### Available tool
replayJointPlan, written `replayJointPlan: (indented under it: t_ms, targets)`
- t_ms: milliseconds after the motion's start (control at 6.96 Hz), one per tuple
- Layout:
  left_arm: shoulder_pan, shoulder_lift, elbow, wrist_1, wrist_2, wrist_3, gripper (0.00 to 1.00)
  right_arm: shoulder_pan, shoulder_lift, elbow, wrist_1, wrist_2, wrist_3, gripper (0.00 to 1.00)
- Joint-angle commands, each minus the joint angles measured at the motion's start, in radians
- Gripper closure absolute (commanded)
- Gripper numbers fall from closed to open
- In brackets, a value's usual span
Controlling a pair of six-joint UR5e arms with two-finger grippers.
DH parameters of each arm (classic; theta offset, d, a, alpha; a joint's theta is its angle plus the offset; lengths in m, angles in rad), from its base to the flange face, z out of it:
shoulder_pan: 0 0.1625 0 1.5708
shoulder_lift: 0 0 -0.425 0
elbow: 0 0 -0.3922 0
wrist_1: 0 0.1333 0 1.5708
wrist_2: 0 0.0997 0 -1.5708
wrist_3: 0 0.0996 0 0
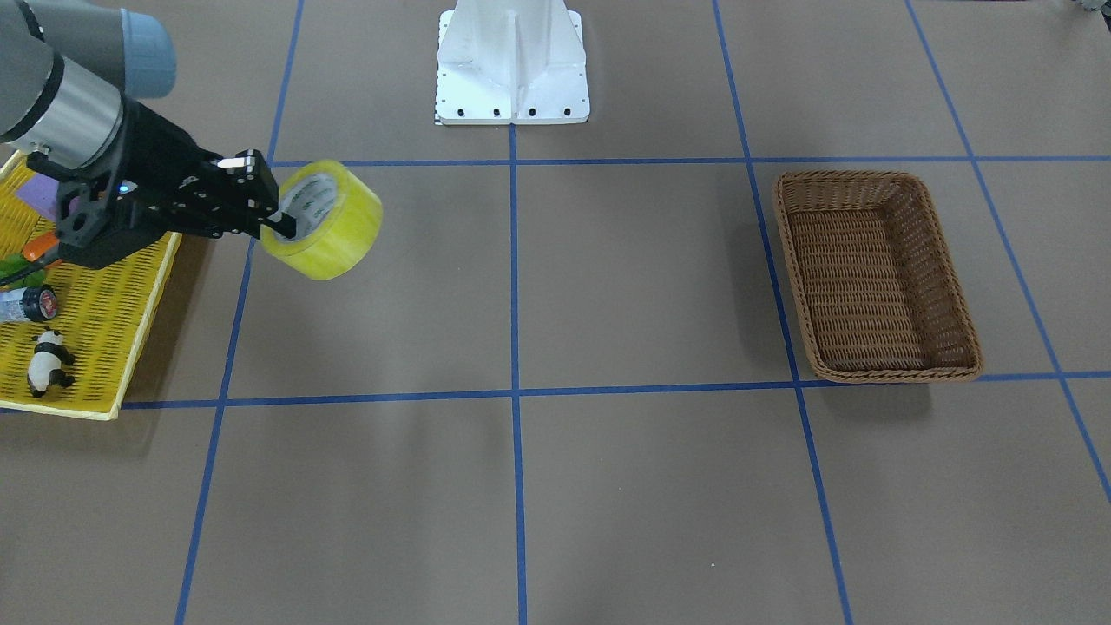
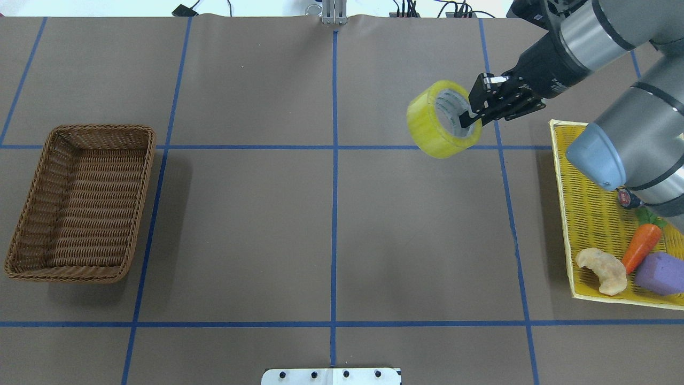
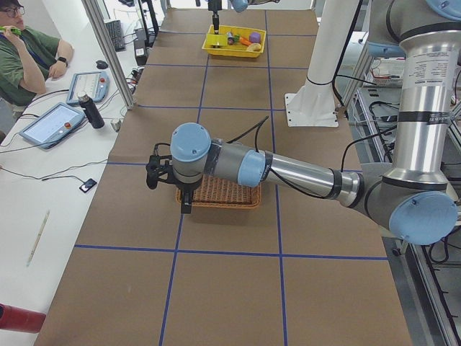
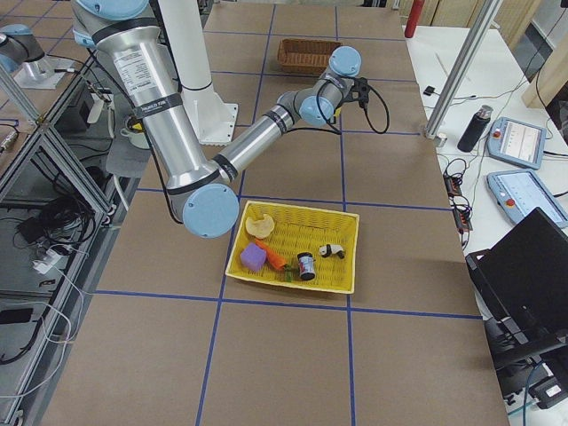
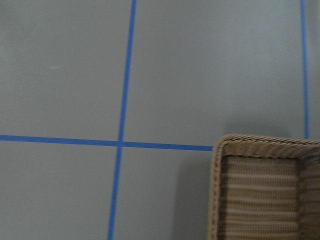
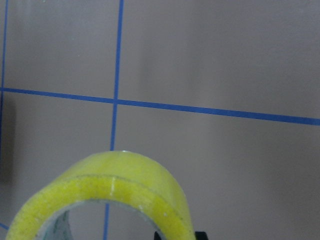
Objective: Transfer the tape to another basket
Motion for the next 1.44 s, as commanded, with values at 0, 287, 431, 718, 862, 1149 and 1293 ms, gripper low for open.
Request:
replayJointPlan:
  t_ms: [0, 287, 431, 718, 862, 1149, 1293]
  targets:
    - [0.028, -0.033, 0.048, -0.226, -0.041, -0.091, 0.02, -0.055, 0.012, -0.006, 0.191, -0.084, 0.197, 1.0]
    - [0.028, -0.088, 0.105, -0.427, -0.001, -0.287, 0.02, -0.114, 0.012, -0.007, 0.308, -0.194, 0.317, 1.0]
    - [0.045, -0.094, 0.102, -0.481, 0.019, -0.344, 0.02, -0.155, 0.012, -0.007, 0.4, -0.279, 0.415, 1.0]
    - [0.054, -0.12, 0.105, -0.603, 0.019, -0.587, 0.02, -0.25, 0.012, -0.009, 0.526, -0.431, 0.532, 1.0]
    - [0.093, -0.12, 0.108, -0.706, 0.024, -0.713, 0.02, -0.282, 0.011, -0.009, 0.592, -0.483, 0.589, 1.0]
    - [0.203, -0.12, 0.124, -0.975, 0.177, -0.974, 0.02, -0.304, 0.011, -0.009, 0.641, -0.525, 0.626, 1.0]
    - [0.269, -0.122, 0.122, -1.065, 0.226, -1.113, 0.02, -0.306, 0.012, -0.009, 0.66, -0.525, 0.646, 1.0]
